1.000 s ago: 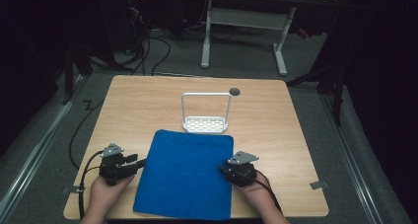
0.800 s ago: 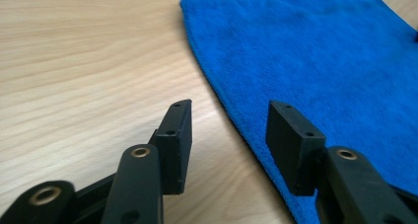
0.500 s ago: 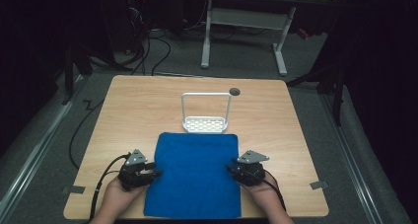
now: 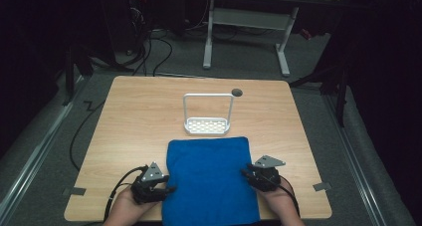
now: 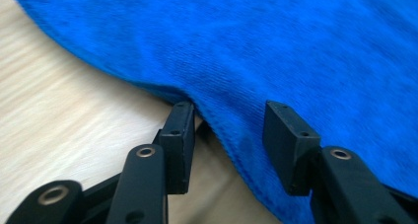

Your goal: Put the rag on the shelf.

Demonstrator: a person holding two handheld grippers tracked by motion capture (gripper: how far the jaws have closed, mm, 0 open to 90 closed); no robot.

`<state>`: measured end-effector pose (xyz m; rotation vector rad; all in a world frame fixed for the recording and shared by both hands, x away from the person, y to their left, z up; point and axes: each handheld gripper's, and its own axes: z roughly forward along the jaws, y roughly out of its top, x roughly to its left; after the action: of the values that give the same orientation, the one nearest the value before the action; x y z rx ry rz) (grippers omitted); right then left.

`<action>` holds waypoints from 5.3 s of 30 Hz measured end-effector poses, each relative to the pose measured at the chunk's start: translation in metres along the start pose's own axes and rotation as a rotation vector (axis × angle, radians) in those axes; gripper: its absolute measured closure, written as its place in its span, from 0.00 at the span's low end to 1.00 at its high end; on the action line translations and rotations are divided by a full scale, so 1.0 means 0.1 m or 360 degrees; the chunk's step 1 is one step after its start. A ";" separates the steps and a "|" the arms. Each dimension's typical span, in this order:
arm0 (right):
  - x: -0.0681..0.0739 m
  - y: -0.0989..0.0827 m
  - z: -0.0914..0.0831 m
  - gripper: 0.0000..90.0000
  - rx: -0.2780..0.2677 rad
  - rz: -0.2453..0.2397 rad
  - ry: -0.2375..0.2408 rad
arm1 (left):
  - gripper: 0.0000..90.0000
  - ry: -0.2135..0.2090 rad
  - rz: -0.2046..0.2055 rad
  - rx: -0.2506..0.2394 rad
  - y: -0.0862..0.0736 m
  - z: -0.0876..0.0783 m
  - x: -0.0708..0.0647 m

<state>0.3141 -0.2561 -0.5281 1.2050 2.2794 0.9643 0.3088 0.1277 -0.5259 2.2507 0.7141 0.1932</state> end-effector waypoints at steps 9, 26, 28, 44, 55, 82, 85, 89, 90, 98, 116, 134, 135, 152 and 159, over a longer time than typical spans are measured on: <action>-0.09 -0.02 -0.07 0.61 -0.0100 0.0091 0.0007 | 0.56 0.0078 -0.0165 -0.0082 -0.06 -0.08 0.20; -0.20 0.05 -0.07 0.55 -0.0208 0.0133 0.0010 | 0.52 0.0351 -0.0397 -0.0263 0.20 0.18 0.75; -0.20 0.06 -0.07 0.55 -0.0199 0.0138 0.0023 | 0.53 0.0345 -0.0421 -0.0268 0.25 0.24 0.82; -0.17 0.08 -0.06 0.52 -0.0222 0.0072 -0.0002 | 0.62 0.0400 -0.0516 -0.0326 0.46 0.40 1.10; -0.18 0.10 0.01 0.53 -0.0214 0.0101 -0.0037 | 0.65 0.0323 -0.0464 -0.0299 0.53 0.51 1.07; -0.63 0.54 0.58 0.88 0.0003 0.0259 -0.0177 | 0.97 0.0240 -0.0410 -0.0182 0.56 0.58 1.00; -0.60 0.53 0.58 0.97 -0.0002 0.0244 -0.0157 | 0.98 0.0253 -0.0397 -0.0183 0.56 0.58 1.00; -0.53 0.51 0.52 0.98 -0.0090 0.0228 -0.0165 | 0.98 0.0247 -0.0403 -0.0207 0.54 0.55 1.01; -0.51 0.50 0.48 0.98 -0.0137 0.0248 -0.0155 | 0.98 0.0241 -0.0420 -0.0250 0.53 0.53 1.01; -0.39 0.53 0.20 0.98 -0.0344 0.0235 -0.0106 | 0.98 0.0260 -0.0330 -0.0405 0.51 0.34 0.83; -0.24 0.69 -0.21 0.98 -0.0628 0.0177 -0.0026 | 0.98 0.0327 -0.0304 -0.0732 0.58 -0.12 0.67; 0.00 0.89 -0.66 0.98 -0.0897 0.0095 0.0005 | 0.98 0.0375 -0.0135 -0.0979 0.79 -0.65 0.43; 0.00 0.89 -0.69 0.98 -0.0911 0.0097 0.0004 | 0.98 0.0375 -0.0129 -0.0998 0.81 -0.68 0.42; 0.08 0.99 -1.17 0.98 -0.1176 0.0037 -0.0040 | 0.98 0.0404 0.0032 -0.1245 0.95 -1.12 0.08; 0.10 1.01 -1.17 0.98 -0.1180 0.0028 -0.0045 | 0.98 0.0407 0.0016 -0.1253 0.98 -1.10 0.09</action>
<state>0.2948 -0.2535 -0.3744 0.8883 1.6268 1.5860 0.3207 0.1461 -0.3797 1.4869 0.6124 0.6532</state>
